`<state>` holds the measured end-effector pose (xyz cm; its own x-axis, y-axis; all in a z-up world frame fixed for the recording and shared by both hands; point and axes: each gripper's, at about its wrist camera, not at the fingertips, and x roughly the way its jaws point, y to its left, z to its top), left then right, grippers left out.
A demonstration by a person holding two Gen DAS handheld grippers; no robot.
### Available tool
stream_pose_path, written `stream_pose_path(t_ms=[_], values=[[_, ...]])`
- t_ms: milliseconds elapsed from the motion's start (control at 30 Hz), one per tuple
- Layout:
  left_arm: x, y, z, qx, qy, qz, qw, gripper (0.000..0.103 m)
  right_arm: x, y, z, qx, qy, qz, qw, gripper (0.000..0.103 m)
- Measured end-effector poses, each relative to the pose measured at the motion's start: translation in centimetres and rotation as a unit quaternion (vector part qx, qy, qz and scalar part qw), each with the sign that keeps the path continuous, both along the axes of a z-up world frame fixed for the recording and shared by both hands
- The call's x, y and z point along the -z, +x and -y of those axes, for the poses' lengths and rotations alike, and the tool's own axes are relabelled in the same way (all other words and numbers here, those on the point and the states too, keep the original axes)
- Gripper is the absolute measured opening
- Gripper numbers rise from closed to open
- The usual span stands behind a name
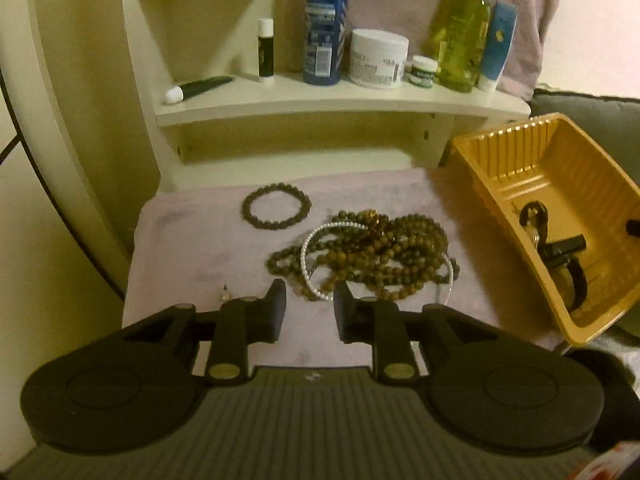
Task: Organize jewelry
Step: 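Lower the left gripper to the brown bead strand and grasp it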
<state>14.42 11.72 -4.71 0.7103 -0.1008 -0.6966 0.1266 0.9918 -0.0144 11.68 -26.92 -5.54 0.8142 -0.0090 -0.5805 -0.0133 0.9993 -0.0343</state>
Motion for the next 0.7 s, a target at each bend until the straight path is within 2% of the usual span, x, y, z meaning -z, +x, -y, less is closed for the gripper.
stream_pose_path(t_ms=[67,133,333,567,700], values=[[-0.2,0.2,1.0,0.025,0.006,0.013,0.9996,0.021,0.0,0.0,0.0,0.000,0.000,0.000,1.000,0.003],[0.1,0.6,2.9,0.073,0.009,0.023,0.9970,0.021,0.0,0.0,0.0,0.000,0.000,-0.001,1.000,0.003],[2.5,2.3,8.2,0.165,0.072,0.026,0.9834,0.021,0.0,0.2,0.0,0.000,-0.002,-0.004,1.000,0.003],[4.8,4.2,10.6,0.205,0.110,0.002,0.9725,0.021,0.2,0.3,0.1,0.003,0.000,-0.006,1.000,0.004],[5.0,4.6,10.8,0.213,0.120,-0.003,0.9697,0.014,0.2,0.4,0.1,0.003,-0.001,-0.007,1.000,0.004]])
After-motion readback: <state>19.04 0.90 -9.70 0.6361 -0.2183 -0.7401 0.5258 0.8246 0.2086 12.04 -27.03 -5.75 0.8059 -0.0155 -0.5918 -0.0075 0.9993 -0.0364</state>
